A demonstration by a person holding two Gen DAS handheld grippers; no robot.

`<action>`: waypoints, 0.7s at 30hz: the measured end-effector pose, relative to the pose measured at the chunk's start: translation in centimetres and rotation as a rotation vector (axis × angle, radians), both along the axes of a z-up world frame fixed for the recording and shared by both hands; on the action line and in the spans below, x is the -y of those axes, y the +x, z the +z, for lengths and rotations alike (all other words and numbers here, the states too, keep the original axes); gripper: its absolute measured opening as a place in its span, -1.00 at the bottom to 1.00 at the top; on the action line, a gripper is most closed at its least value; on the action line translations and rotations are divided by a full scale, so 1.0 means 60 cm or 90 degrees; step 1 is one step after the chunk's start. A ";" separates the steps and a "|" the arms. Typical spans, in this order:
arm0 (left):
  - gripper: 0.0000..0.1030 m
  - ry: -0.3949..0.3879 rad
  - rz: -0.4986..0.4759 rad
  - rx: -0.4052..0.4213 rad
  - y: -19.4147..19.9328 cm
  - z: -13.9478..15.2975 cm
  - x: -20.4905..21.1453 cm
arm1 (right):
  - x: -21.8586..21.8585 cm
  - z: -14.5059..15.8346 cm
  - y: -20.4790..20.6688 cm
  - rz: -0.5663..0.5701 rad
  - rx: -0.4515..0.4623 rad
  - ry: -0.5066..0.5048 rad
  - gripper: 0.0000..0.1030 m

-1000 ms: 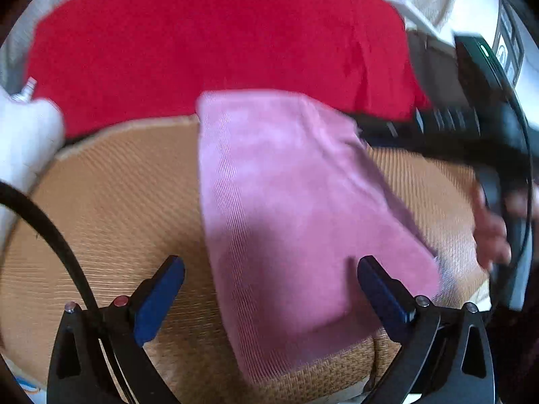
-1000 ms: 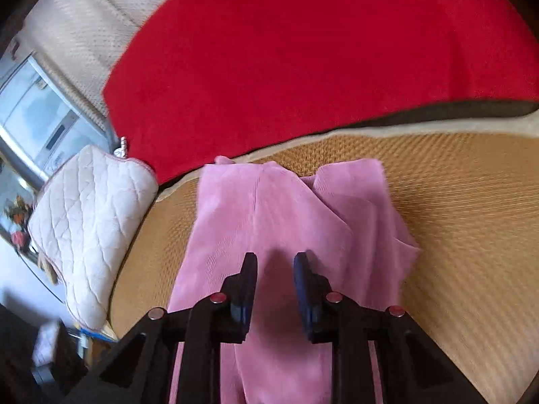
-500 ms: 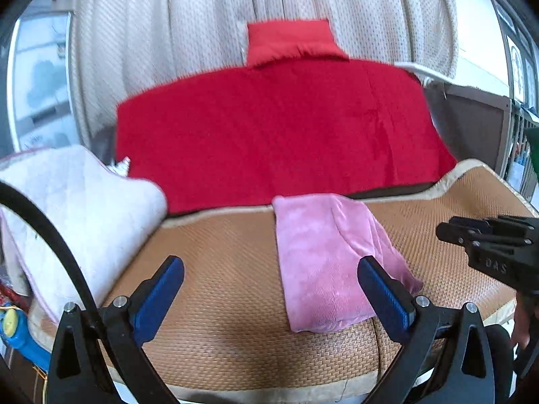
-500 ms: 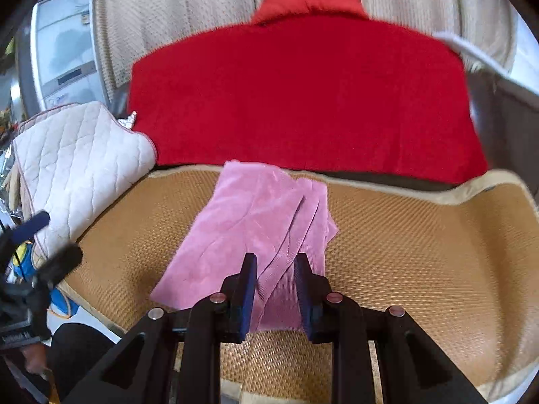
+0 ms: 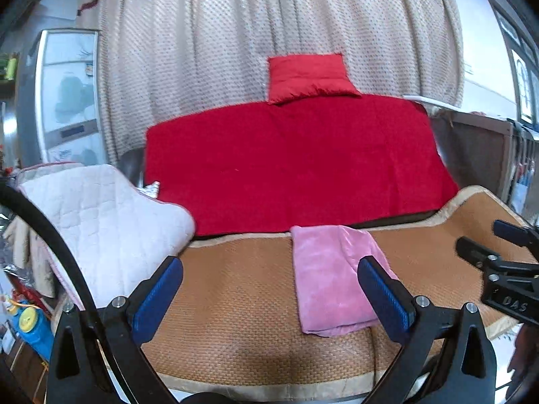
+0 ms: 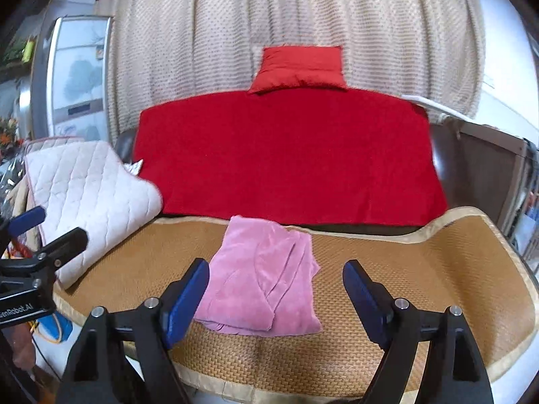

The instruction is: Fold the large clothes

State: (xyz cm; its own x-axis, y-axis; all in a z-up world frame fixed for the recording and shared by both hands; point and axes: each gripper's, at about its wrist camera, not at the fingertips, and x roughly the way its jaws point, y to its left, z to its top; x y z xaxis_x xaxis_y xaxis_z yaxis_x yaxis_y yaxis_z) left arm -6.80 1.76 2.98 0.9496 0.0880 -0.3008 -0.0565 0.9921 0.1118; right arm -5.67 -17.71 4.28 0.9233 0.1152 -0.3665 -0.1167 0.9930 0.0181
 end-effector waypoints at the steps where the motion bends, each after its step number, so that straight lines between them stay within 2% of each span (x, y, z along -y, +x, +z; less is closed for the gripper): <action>1: 1.00 0.005 0.007 0.007 -0.006 0.004 0.000 | 0.003 0.004 -0.005 -0.003 0.002 0.003 0.64; 9: 1.00 0.019 0.025 0.039 -0.047 0.026 0.012 | -0.001 0.015 -0.040 -0.022 0.001 -0.004 0.64; 15: 1.00 -0.013 0.027 0.045 -0.070 0.047 0.002 | -0.026 0.027 -0.068 -0.033 0.015 -0.041 0.64; 21: 1.00 -0.015 0.042 0.080 -0.096 0.069 -0.001 | -0.032 0.048 -0.101 -0.038 0.049 -0.048 0.64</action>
